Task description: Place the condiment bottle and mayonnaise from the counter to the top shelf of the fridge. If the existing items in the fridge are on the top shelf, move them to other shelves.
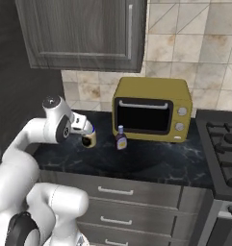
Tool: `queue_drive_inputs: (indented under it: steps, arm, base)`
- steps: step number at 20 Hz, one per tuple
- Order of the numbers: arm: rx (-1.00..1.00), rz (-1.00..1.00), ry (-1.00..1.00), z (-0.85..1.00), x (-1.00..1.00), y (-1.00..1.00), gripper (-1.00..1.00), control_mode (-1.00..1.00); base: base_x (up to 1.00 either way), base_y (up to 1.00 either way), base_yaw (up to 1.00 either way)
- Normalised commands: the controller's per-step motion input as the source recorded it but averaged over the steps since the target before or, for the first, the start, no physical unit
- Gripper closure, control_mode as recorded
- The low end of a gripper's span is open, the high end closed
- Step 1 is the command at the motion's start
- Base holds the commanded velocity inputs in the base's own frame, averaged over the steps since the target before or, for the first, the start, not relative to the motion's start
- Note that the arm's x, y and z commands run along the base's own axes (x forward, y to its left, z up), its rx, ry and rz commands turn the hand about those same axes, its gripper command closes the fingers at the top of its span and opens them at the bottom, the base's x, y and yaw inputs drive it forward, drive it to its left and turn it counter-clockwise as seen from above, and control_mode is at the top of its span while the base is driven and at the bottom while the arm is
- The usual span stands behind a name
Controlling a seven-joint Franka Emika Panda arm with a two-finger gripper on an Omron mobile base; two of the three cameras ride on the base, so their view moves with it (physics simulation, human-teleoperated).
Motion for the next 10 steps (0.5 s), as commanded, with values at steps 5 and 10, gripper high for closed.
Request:
queue_drive_inputs:
  steps: [5,10]
  arm:
    - [0.00,-0.05,0.00,-0.28,0.35,0.06,-1.00,-1.00]
    - [0.00,-0.04,0.00,-0.14,0.32,0.00,-1.00,-1.00]
  base:
    - [0.00,0.00,0.00]
    - [0.00,0.00,0.00]
